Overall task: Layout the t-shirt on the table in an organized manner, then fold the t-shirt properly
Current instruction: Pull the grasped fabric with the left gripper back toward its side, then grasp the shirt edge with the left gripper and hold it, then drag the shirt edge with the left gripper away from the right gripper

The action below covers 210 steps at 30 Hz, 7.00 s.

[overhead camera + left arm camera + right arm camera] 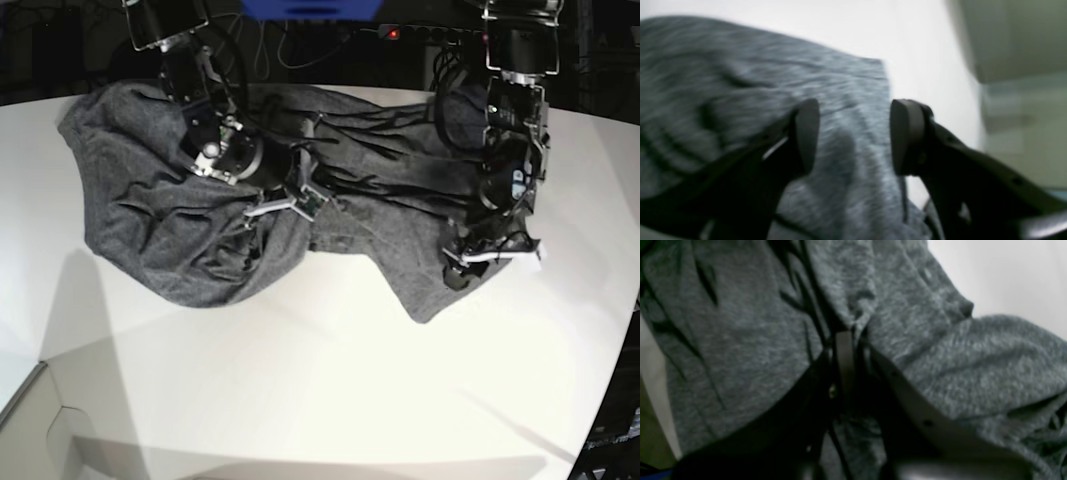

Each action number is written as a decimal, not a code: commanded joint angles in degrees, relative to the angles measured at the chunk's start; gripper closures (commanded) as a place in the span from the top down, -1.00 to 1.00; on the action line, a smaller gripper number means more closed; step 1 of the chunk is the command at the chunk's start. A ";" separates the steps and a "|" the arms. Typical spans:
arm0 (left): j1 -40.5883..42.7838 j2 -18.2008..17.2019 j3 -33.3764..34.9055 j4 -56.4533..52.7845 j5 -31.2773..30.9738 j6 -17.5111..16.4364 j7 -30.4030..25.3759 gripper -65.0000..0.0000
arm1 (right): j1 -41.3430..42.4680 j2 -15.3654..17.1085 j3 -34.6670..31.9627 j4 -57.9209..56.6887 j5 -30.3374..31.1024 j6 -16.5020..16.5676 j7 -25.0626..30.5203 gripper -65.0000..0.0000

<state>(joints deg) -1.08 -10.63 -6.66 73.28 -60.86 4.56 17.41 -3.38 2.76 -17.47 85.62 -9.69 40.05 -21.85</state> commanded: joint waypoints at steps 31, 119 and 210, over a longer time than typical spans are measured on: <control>-6.00 1.27 4.50 -3.69 0.07 10.61 -0.49 -0.23 | 0.78 -0.26 0.38 0.92 0.86 -0.05 1.41 -1.00; -9.51 3.29 17.78 -1.06 10.09 35.44 -2.95 -0.97 | 1.84 -0.26 0.38 0.84 0.86 -0.05 1.23 -1.00; -14.79 -11.21 10.39 -23.82 -1.86 7.44 -10.60 -1.00 | 5.18 -2.46 6.18 14.73 0.86 -0.05 -8.88 0.35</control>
<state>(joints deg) -15.49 -20.82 3.86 49.50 -63.09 9.89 5.85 1.06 0.32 -11.27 99.59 -9.45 39.86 -31.75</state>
